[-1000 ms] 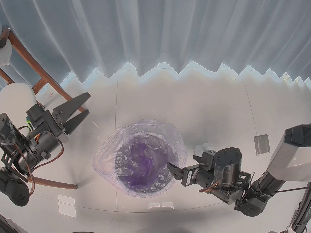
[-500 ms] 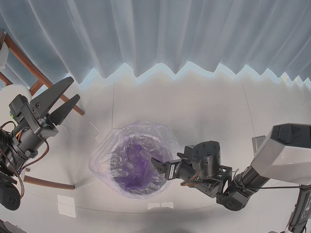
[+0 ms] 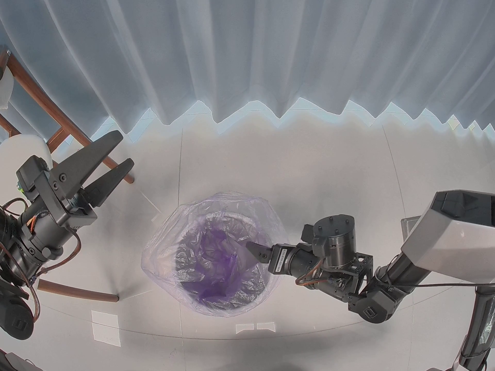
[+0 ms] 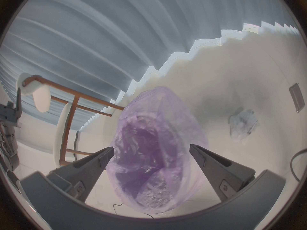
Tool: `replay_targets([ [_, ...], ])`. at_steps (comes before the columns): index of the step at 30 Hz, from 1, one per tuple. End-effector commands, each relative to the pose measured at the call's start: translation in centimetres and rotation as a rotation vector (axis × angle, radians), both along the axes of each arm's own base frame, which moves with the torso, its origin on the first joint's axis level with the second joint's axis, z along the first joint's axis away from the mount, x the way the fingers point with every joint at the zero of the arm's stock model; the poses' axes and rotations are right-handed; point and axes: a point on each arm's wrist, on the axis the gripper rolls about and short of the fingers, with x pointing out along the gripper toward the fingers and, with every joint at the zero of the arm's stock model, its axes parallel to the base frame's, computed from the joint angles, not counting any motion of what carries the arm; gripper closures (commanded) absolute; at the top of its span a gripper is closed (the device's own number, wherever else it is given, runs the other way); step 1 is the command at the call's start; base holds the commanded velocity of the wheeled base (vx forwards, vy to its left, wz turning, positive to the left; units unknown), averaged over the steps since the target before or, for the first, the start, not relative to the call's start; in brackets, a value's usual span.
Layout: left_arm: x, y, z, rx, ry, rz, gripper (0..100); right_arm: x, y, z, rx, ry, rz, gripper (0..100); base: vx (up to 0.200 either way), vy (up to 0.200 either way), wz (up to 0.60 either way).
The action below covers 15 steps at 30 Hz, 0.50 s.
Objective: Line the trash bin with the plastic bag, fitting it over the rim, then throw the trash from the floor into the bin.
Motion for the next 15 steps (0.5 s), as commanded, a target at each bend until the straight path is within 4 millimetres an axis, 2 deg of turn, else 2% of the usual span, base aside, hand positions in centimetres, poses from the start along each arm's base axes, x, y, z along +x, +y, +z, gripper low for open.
replay_targets([
  [1, 0.0, -0.1, -0.1, 0.000, 0.003, -0.004, 0, 1.4, -2.3, -0.6, -0.020, 0.011, -0.073, 0, 0.000, 0.000, 0.00],
  [4, -0.1, -0.3, -0.1, 0.001, 0.004, -0.016, 0, 1.6, -3.7, -1.4, -0.026, 0.033, -0.107, 0, 0.000, 0.000, 0.00],
  [7, -0.2, -0.3, -0.3, 0.005, 0.014, -0.016, 0, 1.8, -4.1, -2.9, -0.022, 0.032, -0.120, 0, 0.000, 0.000, 0.00],
  [9, -0.1, -0.3, -0.4, 0.005, 0.014, -0.016, 0, 1.9, -4.2, -3.4, -0.018, 0.025, -0.122, 0, 0.000, 0.000, 0.00],
  [10, -0.1, -0.3, -0.4, 0.005, 0.014, -0.016, 0, 2.1, -4.0, -4.6, -0.010, 0.003, -0.121, 0, 0.000, 0.000, 0.00],
  [15, -0.1, -0.3, -0.4, 0.006, 0.016, -0.016, 0, 1.9, -3.7, -5.8, -0.004, -0.006, -0.113, 0, 0.000, 0.000, 0.00],
])
